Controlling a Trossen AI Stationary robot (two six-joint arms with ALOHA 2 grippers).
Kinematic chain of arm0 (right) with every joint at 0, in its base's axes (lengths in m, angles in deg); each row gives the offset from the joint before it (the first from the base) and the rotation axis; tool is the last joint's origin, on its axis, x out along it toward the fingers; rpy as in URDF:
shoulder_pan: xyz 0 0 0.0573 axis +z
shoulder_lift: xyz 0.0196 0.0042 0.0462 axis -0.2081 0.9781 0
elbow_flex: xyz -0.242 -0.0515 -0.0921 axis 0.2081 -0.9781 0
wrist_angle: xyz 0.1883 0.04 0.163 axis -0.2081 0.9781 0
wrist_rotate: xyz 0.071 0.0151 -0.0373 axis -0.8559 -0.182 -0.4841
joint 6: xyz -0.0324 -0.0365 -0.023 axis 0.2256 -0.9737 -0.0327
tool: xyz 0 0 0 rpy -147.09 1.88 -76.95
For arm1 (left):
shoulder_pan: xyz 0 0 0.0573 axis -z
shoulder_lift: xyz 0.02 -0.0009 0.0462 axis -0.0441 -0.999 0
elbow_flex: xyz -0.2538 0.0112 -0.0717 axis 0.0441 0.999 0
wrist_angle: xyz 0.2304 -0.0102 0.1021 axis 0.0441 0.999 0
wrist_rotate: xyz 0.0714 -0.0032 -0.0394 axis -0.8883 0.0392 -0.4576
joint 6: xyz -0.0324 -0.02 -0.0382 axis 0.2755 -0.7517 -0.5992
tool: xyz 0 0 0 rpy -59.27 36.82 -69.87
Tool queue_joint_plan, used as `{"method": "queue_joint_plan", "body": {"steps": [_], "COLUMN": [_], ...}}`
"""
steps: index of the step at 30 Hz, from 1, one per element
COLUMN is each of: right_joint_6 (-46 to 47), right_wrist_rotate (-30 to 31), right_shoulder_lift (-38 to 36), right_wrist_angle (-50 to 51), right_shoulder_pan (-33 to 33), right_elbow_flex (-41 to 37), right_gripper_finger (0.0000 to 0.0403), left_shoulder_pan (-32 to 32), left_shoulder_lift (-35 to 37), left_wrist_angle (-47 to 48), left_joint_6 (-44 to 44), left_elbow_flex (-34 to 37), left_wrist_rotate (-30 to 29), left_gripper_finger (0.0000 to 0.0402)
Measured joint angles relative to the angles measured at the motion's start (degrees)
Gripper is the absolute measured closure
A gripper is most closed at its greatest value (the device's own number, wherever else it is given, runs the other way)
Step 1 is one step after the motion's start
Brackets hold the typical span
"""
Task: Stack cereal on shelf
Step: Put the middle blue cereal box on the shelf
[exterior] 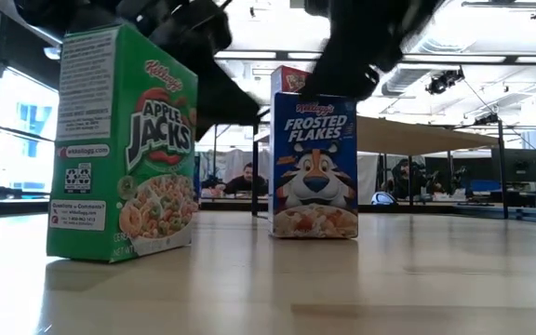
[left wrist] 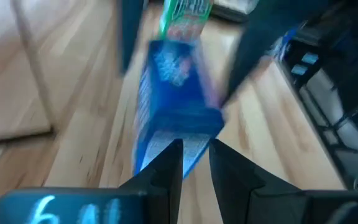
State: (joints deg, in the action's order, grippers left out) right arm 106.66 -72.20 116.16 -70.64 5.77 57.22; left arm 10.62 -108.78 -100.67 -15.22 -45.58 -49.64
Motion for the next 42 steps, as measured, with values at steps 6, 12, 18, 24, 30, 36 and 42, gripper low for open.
{"method": "queue_joint_plan", "body": {"steps": [6,12,18,24,30,36,42], "right_joint_6": [-2.5,-2.9,-3.1,-6.5,-13.2,-21.3,-30.8], "right_wrist_rotate": [-5.7,-7.2,-8.5,-12.1,-18.7,-20.3,-15.5], "right_shoulder_lift": [1.7,1.8,1.7,1.4,-2.9,-8.5,-12.4], "right_wrist_angle": [1.1,1.7,1.5,1.7,6.4,21.7,39.5], "right_shoulder_pan": [-1.1,-1.7,-1.7,-1.7,-1.6,-1.6,-3.4], "right_elbow_flex": [0.3,0.2,0.2,0.7,6.1,16.9,30.7], "right_gripper_finger": [0.0109,0.0162,0.0237,0.0263,0.0254,0.0258,0.0258], "left_shoulder_pan": [0.0,0.0,-0.1,-2.2,-4.5,-5.3,-5.3], "left_shoulder_lift": [0.1,0.3,3.8,10.9,18.9,24.0,25.2], "left_wrist_angle": [0.7,-0.7,-0.8,-2.4,-2.4,-2.4,-2.0], "left_joint_6": [0.1,0.9,2.9,3.4,1.8,1.7,1.9], "left_elbow_flex": [0.2,0.2,0.9,6.0,10.9,13.2,13.2], "left_wrist_rotate": [0.0,0.0,0.0,0.1,0.1,0.1,0.1], "left_gripper_finger": [0.0335,0.0337,0.0349,0.0360,0.0363,0.0363,0.0363]}}
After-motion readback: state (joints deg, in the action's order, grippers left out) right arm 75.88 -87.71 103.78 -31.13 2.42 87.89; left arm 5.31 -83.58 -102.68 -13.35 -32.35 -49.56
